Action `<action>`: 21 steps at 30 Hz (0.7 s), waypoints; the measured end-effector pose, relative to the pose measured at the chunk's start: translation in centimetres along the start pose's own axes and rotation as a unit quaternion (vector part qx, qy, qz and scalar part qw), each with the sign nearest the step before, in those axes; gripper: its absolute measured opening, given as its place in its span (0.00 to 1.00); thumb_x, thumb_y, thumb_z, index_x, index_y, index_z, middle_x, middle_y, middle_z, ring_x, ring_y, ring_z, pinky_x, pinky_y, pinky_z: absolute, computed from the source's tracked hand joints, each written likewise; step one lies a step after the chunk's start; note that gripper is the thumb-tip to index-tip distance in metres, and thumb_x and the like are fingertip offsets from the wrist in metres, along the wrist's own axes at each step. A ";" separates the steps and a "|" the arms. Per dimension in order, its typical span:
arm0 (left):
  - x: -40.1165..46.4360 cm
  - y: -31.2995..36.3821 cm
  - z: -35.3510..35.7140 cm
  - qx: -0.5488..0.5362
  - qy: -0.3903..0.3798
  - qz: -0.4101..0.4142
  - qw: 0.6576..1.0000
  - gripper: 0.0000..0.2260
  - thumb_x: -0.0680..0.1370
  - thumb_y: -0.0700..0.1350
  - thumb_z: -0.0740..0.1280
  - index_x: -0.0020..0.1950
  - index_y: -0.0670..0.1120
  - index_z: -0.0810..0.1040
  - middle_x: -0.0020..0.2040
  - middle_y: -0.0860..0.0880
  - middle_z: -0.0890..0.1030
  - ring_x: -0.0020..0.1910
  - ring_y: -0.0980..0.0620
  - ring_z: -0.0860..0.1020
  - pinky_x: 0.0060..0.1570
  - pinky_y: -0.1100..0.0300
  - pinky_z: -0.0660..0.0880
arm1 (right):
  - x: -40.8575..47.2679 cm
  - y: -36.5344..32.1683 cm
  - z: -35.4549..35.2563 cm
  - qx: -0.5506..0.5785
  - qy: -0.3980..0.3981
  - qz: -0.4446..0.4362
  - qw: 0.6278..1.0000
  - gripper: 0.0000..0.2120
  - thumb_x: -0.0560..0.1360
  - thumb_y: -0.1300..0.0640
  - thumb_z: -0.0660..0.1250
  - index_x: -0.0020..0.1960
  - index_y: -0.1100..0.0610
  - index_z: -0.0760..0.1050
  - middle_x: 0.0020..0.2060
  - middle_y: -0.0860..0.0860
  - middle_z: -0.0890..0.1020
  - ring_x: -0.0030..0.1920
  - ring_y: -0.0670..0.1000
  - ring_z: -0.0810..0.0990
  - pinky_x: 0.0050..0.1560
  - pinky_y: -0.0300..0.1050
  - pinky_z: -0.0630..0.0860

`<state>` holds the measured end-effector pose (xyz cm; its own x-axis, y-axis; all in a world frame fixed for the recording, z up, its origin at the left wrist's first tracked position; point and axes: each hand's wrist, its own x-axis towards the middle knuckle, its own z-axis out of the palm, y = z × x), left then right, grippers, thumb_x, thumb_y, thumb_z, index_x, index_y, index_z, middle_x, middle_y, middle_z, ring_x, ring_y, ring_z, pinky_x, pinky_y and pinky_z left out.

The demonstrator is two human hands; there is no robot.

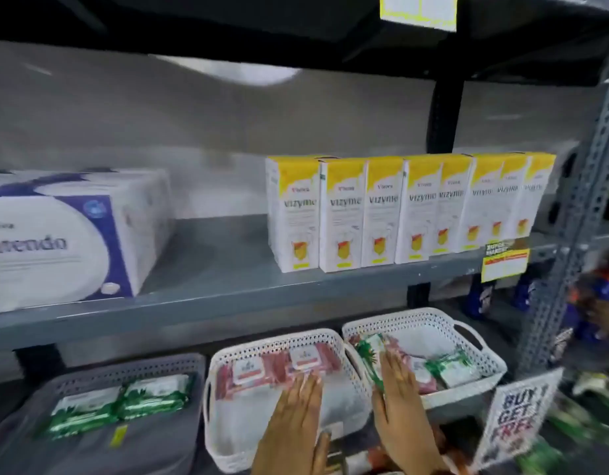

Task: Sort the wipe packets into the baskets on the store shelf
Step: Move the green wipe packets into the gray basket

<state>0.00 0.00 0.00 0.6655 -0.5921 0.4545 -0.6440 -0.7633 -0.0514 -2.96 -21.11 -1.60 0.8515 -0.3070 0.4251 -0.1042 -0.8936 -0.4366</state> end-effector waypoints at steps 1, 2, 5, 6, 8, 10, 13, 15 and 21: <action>0.7 0.8 0.6 -0.010 -0.028 -0.003 1.000 0.30 0.70 0.59 0.69 0.67 0.42 0.76 0.69 0.46 0.75 0.65 0.46 0.76 0.70 0.57 0.49 | 0.8 1.3 0.2 0.004 -0.020 0.031 0.999 0.28 0.82 0.55 0.58 0.79 0.59 0.55 0.79 0.56 0.55 0.80 0.59 0.51 0.79 0.55 0.53; 1.5 1.8 1.3 -0.012 -0.068 -0.016 0.997 0.33 0.67 0.60 0.73 0.67 0.43 0.76 0.69 0.47 0.75 0.65 0.47 0.76 0.69 0.58 0.48 | 1.7 2.5 0.0 0.020 -0.043 0.067 0.997 0.28 0.81 0.57 0.59 0.79 0.59 0.56 0.78 0.57 0.61 0.78 0.59 0.59 0.77 0.55 0.59; 2.6 4.2 3.8 -0.006 -0.128 0.017 0.992 0.35 0.64 0.61 0.74 0.66 0.45 0.77 0.70 0.51 0.72 0.65 0.49 0.75 0.68 0.57 0.48 | 4.6 5.1 -0.1 0.041 -0.078 0.130 0.988 0.27 0.80 0.58 0.63 0.77 0.56 0.61 0.62 0.57 0.80 0.56 0.52 0.82 0.65 0.50 0.72; 2.9 4.7 4.6 -0.007 -0.133 0.020 0.991 0.33 0.66 0.62 0.73 0.66 0.46 0.77 0.70 0.52 0.74 0.65 0.50 0.75 0.68 0.57 0.47 | 5.4 5.7 0.1 0.047 -0.092 0.142 0.985 0.26 0.79 0.59 0.64 0.77 0.56 0.63 0.56 0.56 0.83 0.48 0.51 0.83 0.59 0.49 0.76; 3.5 5.2 5.4 -0.025 -0.152 0.008 0.988 0.28 0.72 0.62 0.66 0.66 0.46 0.77 0.68 0.52 0.77 0.65 0.51 0.76 0.69 0.58 0.47 | 7.1 6.7 0.5 0.089 -0.116 0.160 0.976 0.26 0.79 0.60 0.66 0.75 0.56 0.65 0.55 0.57 0.84 0.46 0.52 0.83 0.54 0.49 0.79; 3.6 5.5 6.5 -0.027 -0.177 -0.016 0.984 0.27 0.76 0.61 0.57 0.65 0.46 0.78 0.67 0.51 0.78 0.64 0.50 0.77 0.68 0.57 0.47 | 8.6 7.8 1.0 0.146 -0.140 0.193 0.960 0.25 0.78 0.58 0.68 0.73 0.55 0.66 0.60 0.57 0.82 0.51 0.54 0.84 0.56 0.51 0.80; 3.2 5.8 7.8 -0.021 -0.185 -0.028 0.982 0.28 0.74 0.60 0.58 0.68 0.45 0.75 0.69 0.49 0.75 0.67 0.47 0.74 0.70 0.56 0.47 | 9.9 9.2 1.9 0.159 -0.192 0.227 0.941 0.28 0.74 0.51 0.74 0.69 0.56 0.69 0.62 0.56 0.81 0.49 0.54 0.82 0.53 0.48 0.77; 2.8 5.9 8.3 -0.029 -0.168 -0.040 0.985 0.29 0.75 0.59 0.58 0.71 0.44 0.72 0.72 0.48 0.72 0.70 0.46 0.71 0.70 0.55 0.47 | 10.7 10.4 2.1 0.175 -0.225 0.258 0.923 0.28 0.69 0.51 0.77 0.65 0.59 0.75 0.58 0.57 0.83 0.50 0.56 0.82 0.53 0.48 0.77; 0.7 3.5 8.2 -0.021 -0.149 -0.090 0.985 0.28 0.78 0.59 0.55 0.74 0.44 0.67 0.75 0.49 0.67 0.74 0.46 0.65 0.71 0.55 0.47 | 11.3 11.5 0.5 0.212 -0.125 0.255 0.935 0.11 0.69 0.52 0.77 0.36 0.58 0.80 0.30 0.53 0.83 0.31 0.53 0.80 0.34 0.46 0.72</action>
<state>1.32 -5.17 -7.13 0.8468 -0.5032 0.1724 -0.5171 -0.8547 0.0453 5.74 -34.68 -2.22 0.8457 -0.5243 -0.0995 -0.3610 -0.4248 -0.8302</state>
